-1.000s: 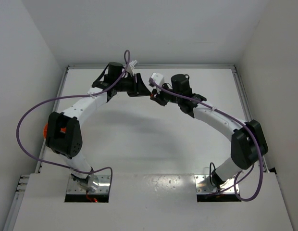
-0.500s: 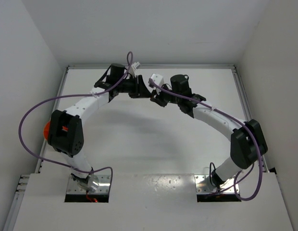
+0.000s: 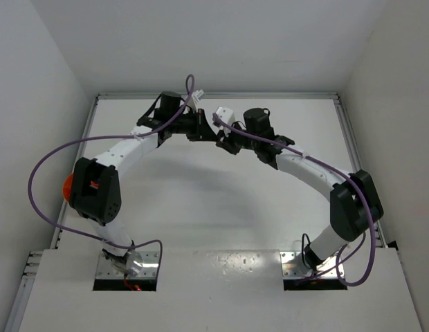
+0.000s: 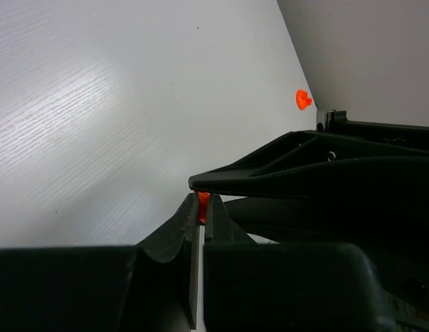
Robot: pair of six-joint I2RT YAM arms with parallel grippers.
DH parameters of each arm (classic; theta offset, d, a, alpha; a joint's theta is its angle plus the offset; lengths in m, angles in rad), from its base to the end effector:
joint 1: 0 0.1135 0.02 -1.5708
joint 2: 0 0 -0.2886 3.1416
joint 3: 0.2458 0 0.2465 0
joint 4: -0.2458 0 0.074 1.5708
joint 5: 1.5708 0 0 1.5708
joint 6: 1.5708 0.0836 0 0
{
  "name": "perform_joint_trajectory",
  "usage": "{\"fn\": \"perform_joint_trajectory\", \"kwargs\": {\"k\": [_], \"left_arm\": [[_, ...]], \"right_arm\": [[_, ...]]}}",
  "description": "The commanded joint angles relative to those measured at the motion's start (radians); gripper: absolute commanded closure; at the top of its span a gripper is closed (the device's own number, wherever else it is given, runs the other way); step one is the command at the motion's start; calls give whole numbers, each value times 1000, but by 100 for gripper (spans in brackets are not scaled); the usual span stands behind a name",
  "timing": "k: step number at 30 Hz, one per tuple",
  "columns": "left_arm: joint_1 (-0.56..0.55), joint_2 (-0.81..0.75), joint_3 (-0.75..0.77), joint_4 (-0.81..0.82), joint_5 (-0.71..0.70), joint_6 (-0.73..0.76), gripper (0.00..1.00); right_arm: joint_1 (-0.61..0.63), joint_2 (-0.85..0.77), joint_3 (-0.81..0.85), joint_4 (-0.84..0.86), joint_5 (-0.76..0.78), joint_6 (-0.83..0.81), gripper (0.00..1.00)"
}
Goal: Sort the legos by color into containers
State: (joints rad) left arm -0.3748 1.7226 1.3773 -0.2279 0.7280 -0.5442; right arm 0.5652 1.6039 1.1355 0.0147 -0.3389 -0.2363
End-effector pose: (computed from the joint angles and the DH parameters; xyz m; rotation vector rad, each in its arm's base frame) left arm 0.3738 -0.2068 0.3003 0.2713 2.2516 -1.2947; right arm 0.3291 0.2416 0.2805 -0.9911 1.7833 0.5499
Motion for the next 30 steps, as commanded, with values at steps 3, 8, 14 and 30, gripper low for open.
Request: {"fn": "perform_joint_trajectory", "kwargs": {"k": [3,8,14,30], "left_arm": [[-23,17,3,-14,39,47,100],[-3,-20,-7,-54,-22,95,100],[88,-107,-38,-148,-114,154,100],[559,-379,-49,-683,-406,484,100]], "right_arm": [[18,-13,62,131,-6,20,100],[18,-22,63,105,37,31,76],[-2,-94,-8,65,83,31,41],[-53,-73,6,-409,140,-52,38]]}}
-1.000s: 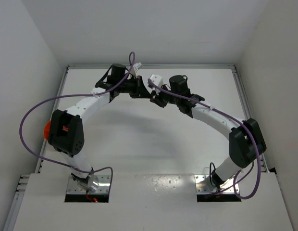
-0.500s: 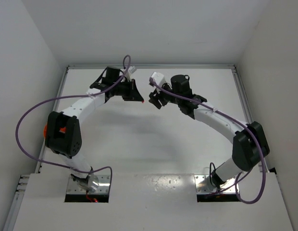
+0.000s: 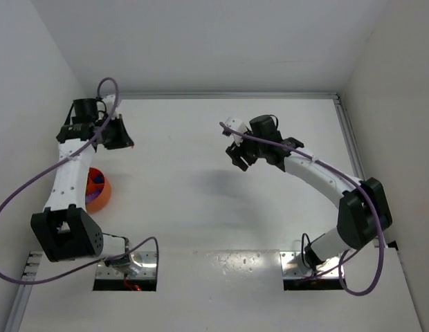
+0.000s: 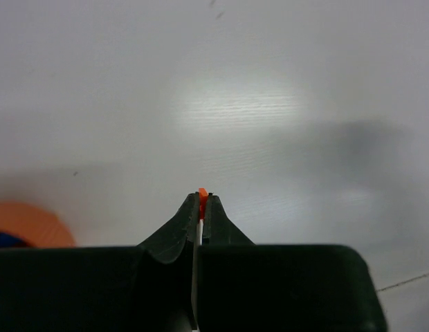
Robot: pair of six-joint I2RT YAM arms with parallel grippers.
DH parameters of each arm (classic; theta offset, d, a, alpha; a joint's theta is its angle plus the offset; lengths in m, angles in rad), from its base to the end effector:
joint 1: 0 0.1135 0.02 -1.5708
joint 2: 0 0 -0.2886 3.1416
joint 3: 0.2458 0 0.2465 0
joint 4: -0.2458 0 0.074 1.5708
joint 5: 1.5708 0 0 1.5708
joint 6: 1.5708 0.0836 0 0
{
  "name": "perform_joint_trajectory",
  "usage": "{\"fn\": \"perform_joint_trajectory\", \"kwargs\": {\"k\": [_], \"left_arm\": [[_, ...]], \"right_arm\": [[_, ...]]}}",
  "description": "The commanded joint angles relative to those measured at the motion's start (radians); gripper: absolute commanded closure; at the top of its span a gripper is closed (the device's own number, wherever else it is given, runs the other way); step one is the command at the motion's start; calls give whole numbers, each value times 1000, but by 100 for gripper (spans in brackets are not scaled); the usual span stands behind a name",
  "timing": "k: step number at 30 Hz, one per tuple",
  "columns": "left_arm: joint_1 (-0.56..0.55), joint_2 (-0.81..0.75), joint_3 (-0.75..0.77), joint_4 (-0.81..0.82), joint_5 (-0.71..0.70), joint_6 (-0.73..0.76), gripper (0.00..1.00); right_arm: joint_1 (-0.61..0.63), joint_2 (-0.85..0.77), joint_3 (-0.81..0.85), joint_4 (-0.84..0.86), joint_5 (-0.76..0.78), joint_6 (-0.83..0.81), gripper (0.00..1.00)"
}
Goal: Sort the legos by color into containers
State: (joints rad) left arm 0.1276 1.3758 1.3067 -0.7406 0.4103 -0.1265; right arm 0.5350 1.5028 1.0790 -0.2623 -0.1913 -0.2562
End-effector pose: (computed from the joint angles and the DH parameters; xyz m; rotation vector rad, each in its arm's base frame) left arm 0.3124 0.0065 0.3309 -0.1032 2.3449 -0.4862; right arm 0.3048 0.1991 0.2589 -0.9679 2.0507 0.3643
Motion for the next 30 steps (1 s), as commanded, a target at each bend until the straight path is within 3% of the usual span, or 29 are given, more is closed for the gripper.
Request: {"fn": "perform_joint_trajectory", "kwargs": {"k": [1,6,13,19,30], "left_arm": [[99,-46,22,-183,-102,79,100],[185,-109,40,-250,-282,97,100],[311,-155,51,-289,-416,139,100],[402,-155,29,-310,-436,139,100],[474,-117,-26,-299,-406,169,94]], "right_arm": [[-32,40,62,-158,-8,-52,37],[-70,154,212,-330,-109,-107,35],[-104,380,485,-517,-180,-179,35],[-113,520,689,-644,-224,-238,35],[-113,629,857,-744,-235,-247,35]]}}
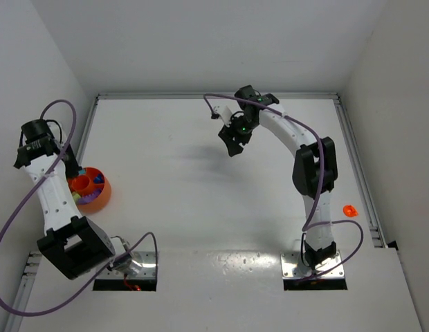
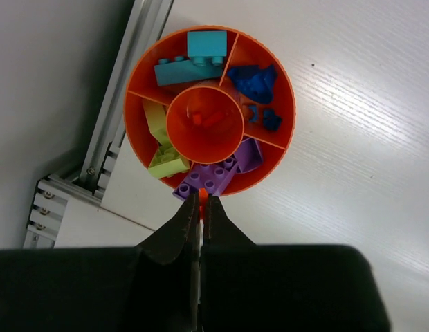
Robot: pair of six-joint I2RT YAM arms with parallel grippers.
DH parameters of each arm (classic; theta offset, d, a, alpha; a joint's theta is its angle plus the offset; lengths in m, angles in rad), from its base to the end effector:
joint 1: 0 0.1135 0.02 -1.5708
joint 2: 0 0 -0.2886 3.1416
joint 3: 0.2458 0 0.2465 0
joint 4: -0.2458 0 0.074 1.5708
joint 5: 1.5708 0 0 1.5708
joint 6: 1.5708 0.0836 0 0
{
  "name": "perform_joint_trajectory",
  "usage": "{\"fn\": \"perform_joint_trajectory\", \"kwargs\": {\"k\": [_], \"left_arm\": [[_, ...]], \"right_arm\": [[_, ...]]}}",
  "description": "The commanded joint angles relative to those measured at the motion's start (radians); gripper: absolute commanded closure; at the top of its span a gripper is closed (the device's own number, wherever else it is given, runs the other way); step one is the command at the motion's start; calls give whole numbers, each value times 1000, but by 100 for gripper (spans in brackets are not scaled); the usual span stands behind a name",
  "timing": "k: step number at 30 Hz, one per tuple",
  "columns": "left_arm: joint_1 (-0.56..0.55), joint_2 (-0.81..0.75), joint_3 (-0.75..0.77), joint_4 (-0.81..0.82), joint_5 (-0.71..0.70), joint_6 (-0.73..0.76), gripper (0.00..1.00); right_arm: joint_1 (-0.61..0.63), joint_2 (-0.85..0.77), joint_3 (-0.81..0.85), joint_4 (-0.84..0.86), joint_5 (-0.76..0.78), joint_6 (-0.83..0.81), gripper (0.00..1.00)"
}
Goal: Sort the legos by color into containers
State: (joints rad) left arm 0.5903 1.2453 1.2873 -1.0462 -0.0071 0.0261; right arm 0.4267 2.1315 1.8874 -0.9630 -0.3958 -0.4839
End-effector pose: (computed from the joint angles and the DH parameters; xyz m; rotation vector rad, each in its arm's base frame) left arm 0.2063 0.1389 0.3239 -0.7246 2.4904 0.2378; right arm 0.4179 0.2254 0.2171 -1.2865 2.3995 0.5310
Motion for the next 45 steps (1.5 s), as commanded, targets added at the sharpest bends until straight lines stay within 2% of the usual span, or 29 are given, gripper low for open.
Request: {"fn": "perform_joint_trajectory", "kwargs": {"k": [1,8,16,25,30,35,38,41,44,45], "left_arm": [[11,31,-6,6,12,26,94],[11,120,-16,6,12,55,93],[11,154,-16,60,12,73,90],[11,206,-25,112,21,83,82],[11,224,-25,124,30,83,69],[11,224,-25,133,52,83,67],[11,209,10,147,132,103,67],[-41,195,58,172,228,129,66],[-115,213,130,172,350,138,64],[-179,244,173,172,366,138,64]], "right_arm": [[-5,1,49,-43,-31,-19,35],[-5,1,13,-43,-31,-19,35],[-5,-28,-36,-11,-40,13,35],[-5,-28,-36,9,-31,13,35],[-5,-50,-56,9,-20,22,35],[-5,-74,-88,29,-11,31,35],[-5,-94,-114,55,31,56,35],[-35,-166,-175,115,84,119,38],[-74,-254,-258,116,147,139,41],[-97,-272,-275,106,179,139,41]]}}
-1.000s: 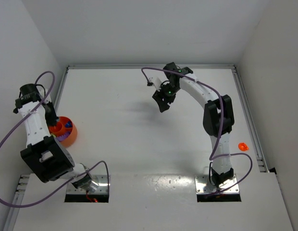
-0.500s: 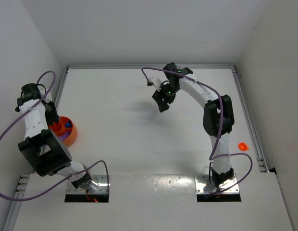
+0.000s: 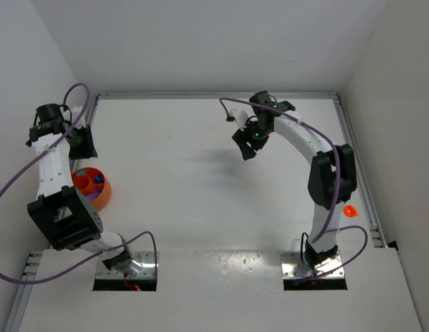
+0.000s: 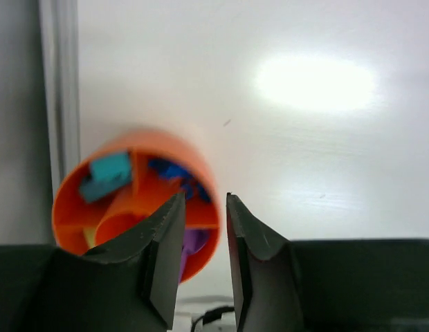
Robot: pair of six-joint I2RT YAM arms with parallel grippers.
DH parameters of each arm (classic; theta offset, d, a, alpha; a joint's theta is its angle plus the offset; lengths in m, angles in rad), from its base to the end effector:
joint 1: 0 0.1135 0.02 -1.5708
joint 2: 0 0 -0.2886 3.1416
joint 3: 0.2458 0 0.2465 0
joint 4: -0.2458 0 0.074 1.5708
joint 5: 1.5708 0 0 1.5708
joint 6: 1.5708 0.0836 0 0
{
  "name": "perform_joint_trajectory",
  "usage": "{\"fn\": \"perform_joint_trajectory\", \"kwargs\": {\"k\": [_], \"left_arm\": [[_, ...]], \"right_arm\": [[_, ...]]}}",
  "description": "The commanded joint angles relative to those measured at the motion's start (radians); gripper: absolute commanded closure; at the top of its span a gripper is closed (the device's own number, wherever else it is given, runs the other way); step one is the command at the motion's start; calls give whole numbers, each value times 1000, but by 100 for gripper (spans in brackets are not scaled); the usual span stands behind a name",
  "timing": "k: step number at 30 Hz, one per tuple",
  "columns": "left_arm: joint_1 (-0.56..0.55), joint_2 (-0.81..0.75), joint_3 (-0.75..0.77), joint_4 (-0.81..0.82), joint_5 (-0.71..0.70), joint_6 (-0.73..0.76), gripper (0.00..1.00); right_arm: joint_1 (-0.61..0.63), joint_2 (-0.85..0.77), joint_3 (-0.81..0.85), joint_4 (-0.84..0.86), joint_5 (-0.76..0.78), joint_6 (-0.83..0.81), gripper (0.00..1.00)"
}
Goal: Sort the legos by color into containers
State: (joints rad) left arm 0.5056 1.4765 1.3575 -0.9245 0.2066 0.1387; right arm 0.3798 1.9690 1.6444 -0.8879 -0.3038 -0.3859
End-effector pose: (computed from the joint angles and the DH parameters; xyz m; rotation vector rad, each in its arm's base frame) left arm 0.2846 0.1379 0.2973 -0.3994 2.5481 -0.0332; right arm 0.3915 0.1832 0.2161 -1.0995 2.5258 0.4200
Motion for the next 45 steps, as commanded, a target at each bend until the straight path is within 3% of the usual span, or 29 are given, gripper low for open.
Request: {"fn": "perform_joint_trajectory", "kwargs": {"k": [1,6,10,17,23,27,36,45], "left_arm": [[-134,31,127,50,152,25,64],[-391,161,274,71,142,25,61],[-505,241,374,72,163,25,60],[-627,476,701,-23,183,36,60],[-714,614,934,-114,159,68,59],[-766,614,933,-102,116,104,58],[-768,605,822,-42,82,102,58],[-757,614,804,-33,83,75,58]], "right_arm": [[-65,-155,-53,21,107,41,41],[-188,-297,-228,-32,268,51,43],[-266,-393,-323,-65,374,51,46],[-429,-490,-463,-140,492,12,50],[-614,-480,-509,-183,539,2,43],[-719,-469,-518,-183,580,-19,55],[-861,-423,-518,-152,566,-162,65],[-890,-414,-638,-30,451,-265,67]]}}
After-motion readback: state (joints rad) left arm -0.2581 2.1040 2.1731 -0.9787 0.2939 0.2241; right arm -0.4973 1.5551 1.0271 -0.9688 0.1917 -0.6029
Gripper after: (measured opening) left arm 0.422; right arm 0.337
